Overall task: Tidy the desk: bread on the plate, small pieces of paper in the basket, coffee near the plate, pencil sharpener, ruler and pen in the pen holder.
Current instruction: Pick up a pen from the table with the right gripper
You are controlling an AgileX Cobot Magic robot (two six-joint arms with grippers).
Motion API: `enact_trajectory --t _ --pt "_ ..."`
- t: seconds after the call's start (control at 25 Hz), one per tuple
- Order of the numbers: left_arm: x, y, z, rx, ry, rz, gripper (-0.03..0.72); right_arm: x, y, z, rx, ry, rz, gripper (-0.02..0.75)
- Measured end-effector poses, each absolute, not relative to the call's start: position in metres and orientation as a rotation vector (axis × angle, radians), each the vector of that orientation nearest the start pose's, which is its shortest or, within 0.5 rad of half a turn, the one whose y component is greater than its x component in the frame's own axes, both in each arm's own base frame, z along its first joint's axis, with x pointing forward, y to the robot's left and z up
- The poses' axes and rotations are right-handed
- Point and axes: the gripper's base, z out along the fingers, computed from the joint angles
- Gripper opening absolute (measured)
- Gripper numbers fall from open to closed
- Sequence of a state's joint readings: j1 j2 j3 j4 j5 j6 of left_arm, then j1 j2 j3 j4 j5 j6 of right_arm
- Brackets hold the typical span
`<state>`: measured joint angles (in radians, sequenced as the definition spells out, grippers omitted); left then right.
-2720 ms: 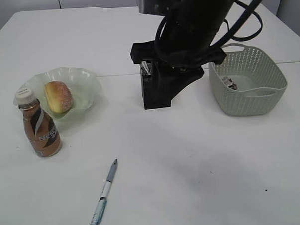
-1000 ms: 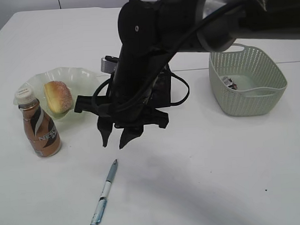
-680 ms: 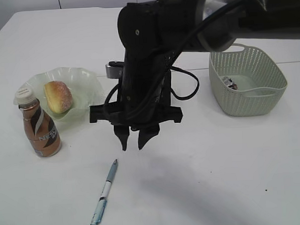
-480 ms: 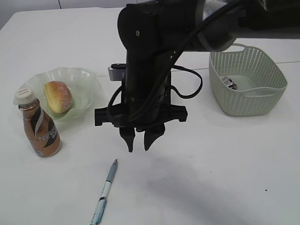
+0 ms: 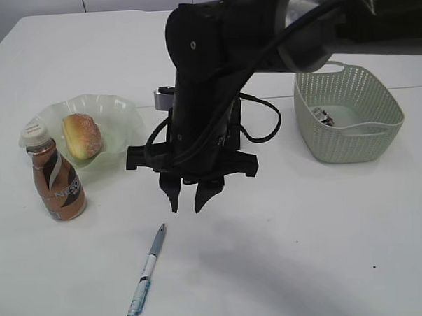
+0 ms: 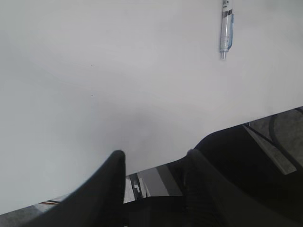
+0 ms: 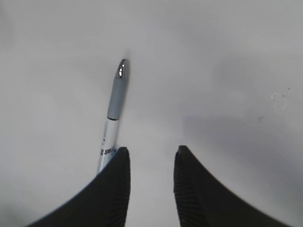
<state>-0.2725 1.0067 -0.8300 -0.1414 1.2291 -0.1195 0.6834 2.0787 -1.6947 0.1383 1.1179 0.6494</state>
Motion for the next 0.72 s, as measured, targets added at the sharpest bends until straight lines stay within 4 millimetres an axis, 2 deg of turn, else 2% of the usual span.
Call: enact_trajectory --t 0.48,0.72 --pt "0.1470 -0.0536 0.2945 0.187 2.903 -0.270 0.307 0.3306 0.2848 0.2105 0.229 3.050 0.373 0.262" --pt "0.1470 -0.0536 0.2945 0.188 2.903 -0.270 0.307 0.3307 0.2880 0.2110 0.247 3.031 0.398 0.262"
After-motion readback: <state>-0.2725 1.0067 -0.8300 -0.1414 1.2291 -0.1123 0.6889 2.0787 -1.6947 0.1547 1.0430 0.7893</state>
